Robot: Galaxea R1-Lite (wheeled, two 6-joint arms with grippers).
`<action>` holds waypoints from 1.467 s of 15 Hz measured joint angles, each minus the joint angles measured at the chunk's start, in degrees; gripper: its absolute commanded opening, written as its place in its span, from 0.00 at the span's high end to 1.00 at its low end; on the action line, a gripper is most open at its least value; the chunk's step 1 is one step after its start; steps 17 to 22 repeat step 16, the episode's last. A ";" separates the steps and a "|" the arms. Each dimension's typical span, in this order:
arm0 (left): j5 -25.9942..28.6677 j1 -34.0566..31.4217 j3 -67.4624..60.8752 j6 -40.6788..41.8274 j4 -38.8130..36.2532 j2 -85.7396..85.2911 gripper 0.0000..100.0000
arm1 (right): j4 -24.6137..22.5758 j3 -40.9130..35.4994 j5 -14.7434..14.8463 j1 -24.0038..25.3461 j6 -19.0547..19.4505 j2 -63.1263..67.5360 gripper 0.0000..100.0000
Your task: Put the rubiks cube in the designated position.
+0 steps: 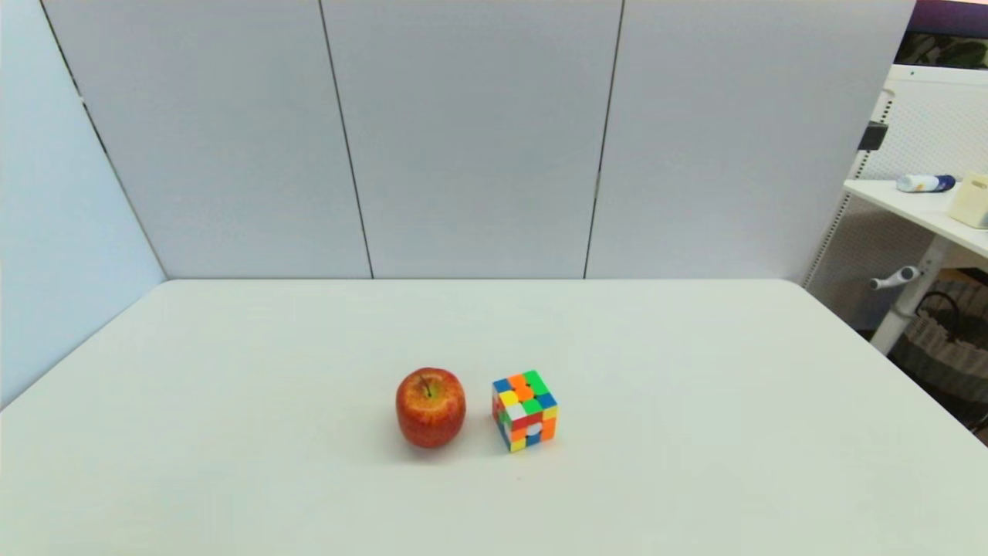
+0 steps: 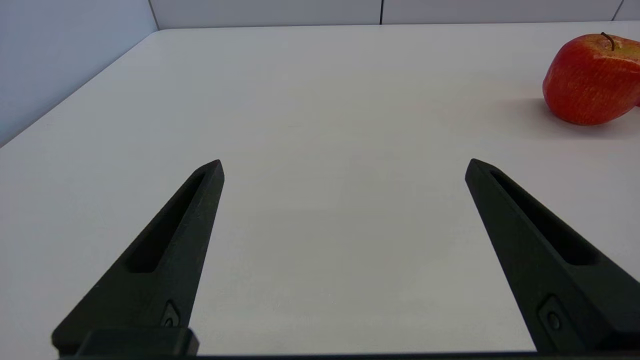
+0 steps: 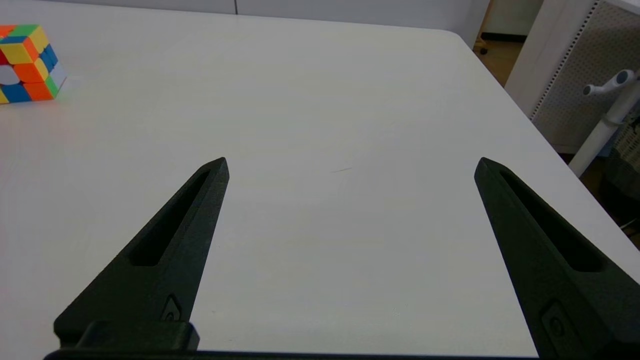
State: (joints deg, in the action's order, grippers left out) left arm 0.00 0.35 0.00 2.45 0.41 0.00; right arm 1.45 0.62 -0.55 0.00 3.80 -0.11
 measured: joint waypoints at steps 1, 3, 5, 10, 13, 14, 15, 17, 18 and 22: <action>0.00 0.00 0.00 0.00 0.00 0.00 0.00 | 0.02 0.00 0.11 0.00 -0.34 0.00 0.00; 0.00 0.00 0.00 0.00 0.00 0.00 0.00 | 0.04 0.00 0.30 0.00 -1.91 0.00 0.00; 0.00 0.00 0.00 -0.02 -0.01 0.00 0.00 | 0.04 0.00 0.39 0.00 -2.79 0.00 0.00; 0.00 0.00 0.00 -0.02 0.00 0.00 0.00 | 0.45 0.01 0.62 0.00 -2.90 0.00 0.00; 0.00 -0.02 0.00 -0.02 0.00 0.00 0.00 | 0.15 0.12 0.68 0.00 -3.07 0.00 0.00; 0.00 0.00 0.00 0.00 0.00 0.00 0.00 | 0.09 0.09 0.60 0.00 -3.07 0.00 0.00; 0.00 -0.02 0.00 0.00 0.00 0.00 0.00 | 0.06 0.04 0.57 0.00 -3.18 0.00 0.00; 0.00 0.00 0.00 0.00 0.00 0.00 0.00 | 0.04 0.00 0.57 0.00 -3.18 0.00 0.00; 0.00 0.00 0.00 0.00 0.00 0.00 0.00 | 0.04 0.00 0.57 0.00 -3.18 0.00 0.00; 0.00 0.00 0.00 0.00 0.00 0.00 0.00 | 0.04 0.00 0.57 0.00 -3.18 0.00 0.00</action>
